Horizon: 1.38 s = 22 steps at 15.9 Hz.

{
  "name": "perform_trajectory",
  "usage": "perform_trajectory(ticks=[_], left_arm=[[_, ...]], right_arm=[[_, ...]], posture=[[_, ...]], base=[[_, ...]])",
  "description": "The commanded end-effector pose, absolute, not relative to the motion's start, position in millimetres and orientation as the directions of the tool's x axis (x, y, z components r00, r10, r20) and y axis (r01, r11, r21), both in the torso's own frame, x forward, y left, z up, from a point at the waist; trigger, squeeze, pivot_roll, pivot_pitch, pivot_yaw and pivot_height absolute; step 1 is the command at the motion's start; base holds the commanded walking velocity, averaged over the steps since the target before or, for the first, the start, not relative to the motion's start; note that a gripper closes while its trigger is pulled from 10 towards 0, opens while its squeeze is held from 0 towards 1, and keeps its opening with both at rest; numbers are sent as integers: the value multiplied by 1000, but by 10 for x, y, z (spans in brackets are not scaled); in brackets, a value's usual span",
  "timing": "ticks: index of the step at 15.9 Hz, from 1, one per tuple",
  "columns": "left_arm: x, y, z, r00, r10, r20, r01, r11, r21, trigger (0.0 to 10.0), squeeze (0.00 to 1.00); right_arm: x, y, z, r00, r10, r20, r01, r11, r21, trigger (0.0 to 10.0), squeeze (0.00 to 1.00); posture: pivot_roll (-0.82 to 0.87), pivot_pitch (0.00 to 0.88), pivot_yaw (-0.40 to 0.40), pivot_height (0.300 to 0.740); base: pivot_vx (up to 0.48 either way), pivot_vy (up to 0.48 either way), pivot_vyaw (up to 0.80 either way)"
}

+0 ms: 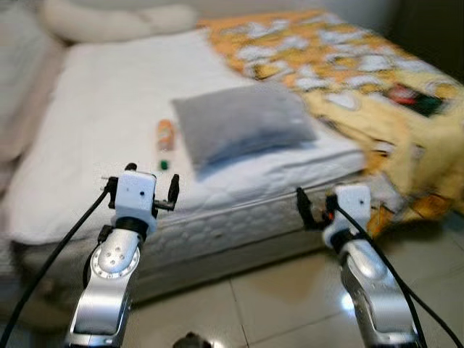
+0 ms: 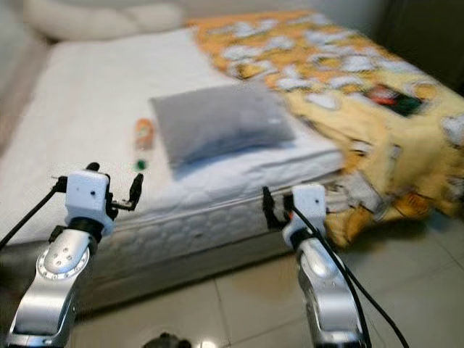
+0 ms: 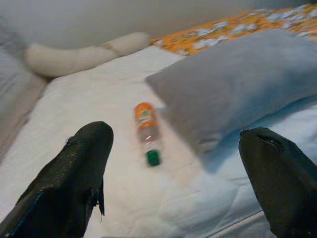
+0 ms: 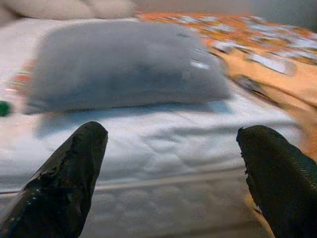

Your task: Clean up the room

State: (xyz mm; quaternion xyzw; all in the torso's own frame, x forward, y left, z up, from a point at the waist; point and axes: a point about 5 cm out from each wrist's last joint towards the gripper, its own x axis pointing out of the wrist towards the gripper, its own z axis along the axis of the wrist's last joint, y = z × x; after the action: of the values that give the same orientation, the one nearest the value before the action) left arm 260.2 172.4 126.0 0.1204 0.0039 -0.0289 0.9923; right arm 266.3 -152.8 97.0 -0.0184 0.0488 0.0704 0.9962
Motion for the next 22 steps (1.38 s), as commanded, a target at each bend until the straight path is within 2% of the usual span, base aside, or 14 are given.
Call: perform_trajectory(ticks=[1,9,14,18,22], left_arm=[[2592,1734,1316,999,-51,9,48,970,238,10000,0],[2577,1790,1311,1000,-30,-4,30,970,239,10000,0],[2564,1794,1301,1000,-27,-13,30,972,235,10000,0],[2553,1749,1271,998,-46,-30,52,974,220,10000,0],[2551,1724,1260,998,-47,-32,53,976,211,10000,0]], right_arm=[[2701,-1451,965,976,185,-116,-188,982,-17,10000,0],[2744,-1257,943,940,305,-152,-309,951,-8,10000,0],[2774,-1234,943,936,315,-157,-322,947,-18,10000,0],[2831,-1300,934,951,249,-184,-260,965,-41,10000,0],[2862,-1253,956,947,265,-182,-280,958,-61,10000,0]], posture=[[-6,0,58,740],[12,0,49,740],[18,0,43,740],[11,0,38,740],[13,0,31,740]], base=[[247,0,800],[266,0,800],[272,0,800],[256,0,0],[60,0,0]])
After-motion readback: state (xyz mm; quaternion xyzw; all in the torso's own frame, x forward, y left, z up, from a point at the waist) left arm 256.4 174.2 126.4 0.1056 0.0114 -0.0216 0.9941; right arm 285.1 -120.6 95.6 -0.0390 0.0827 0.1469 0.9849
